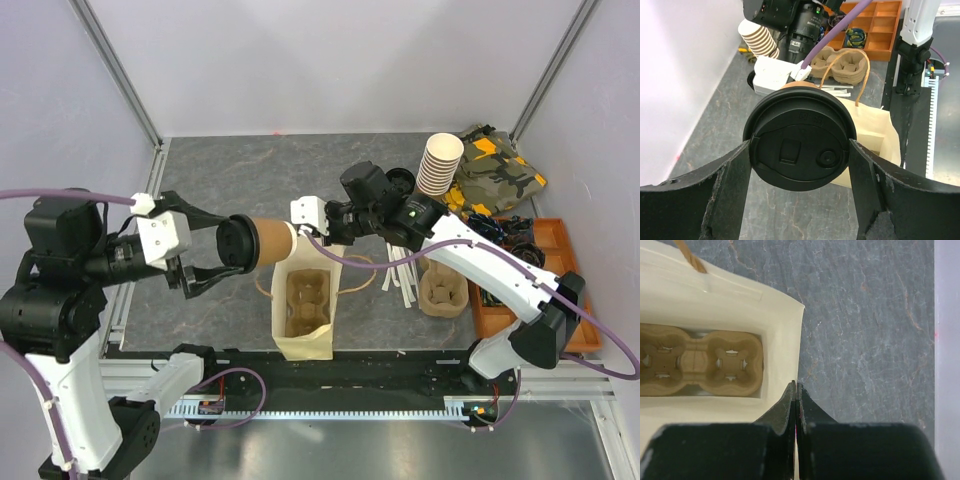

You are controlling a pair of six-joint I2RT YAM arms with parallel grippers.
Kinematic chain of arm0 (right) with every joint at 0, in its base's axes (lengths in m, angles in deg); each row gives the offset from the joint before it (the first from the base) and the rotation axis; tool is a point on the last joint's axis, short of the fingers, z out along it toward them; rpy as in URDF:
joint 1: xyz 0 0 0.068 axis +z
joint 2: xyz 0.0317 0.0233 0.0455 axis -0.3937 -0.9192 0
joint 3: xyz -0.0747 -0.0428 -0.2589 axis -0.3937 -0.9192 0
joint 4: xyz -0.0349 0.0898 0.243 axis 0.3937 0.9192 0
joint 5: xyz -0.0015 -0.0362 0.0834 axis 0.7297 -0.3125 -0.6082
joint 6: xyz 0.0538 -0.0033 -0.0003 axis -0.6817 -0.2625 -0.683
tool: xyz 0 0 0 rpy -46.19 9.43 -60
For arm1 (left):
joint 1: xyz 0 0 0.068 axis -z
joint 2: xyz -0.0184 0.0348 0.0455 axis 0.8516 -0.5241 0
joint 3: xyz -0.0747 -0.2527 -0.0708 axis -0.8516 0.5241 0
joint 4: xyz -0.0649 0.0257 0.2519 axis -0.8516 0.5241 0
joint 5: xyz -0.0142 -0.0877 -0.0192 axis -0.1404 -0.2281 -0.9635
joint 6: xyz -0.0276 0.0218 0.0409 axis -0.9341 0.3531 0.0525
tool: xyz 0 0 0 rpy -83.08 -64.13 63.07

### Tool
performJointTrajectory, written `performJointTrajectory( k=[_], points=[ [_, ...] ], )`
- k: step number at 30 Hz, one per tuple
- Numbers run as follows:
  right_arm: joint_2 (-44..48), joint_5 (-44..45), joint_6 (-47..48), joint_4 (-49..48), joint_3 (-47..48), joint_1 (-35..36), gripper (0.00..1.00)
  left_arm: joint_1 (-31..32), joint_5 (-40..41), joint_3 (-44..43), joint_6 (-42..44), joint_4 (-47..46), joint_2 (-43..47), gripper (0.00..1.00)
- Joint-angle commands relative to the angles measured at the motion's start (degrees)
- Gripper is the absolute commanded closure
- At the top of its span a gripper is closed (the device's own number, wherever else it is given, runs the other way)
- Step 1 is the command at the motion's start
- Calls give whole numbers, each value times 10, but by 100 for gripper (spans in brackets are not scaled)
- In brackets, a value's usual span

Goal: Pack the takeout coffee

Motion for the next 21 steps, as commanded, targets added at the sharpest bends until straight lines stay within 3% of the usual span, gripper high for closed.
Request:
performJointTrajectory(
  k=[1, 10, 15, 21],
  points=[
    [-8, -11, -41, -12, 26, -3, 100, 2, 4, 10, -2, -18, -26, 64],
    [-25, -38, -63, -15, 30, -50, 100, 14, 33, 11, -65, -79, -56, 66],
    [-45, -45, -43, -16, 83, -89, 100, 17, 33, -3, -108, -105, -75, 66],
    [-66, -48, -20, 3, 139, -99, 100, 47, 64, -72, -116, -116, -126, 66]
  ],
)
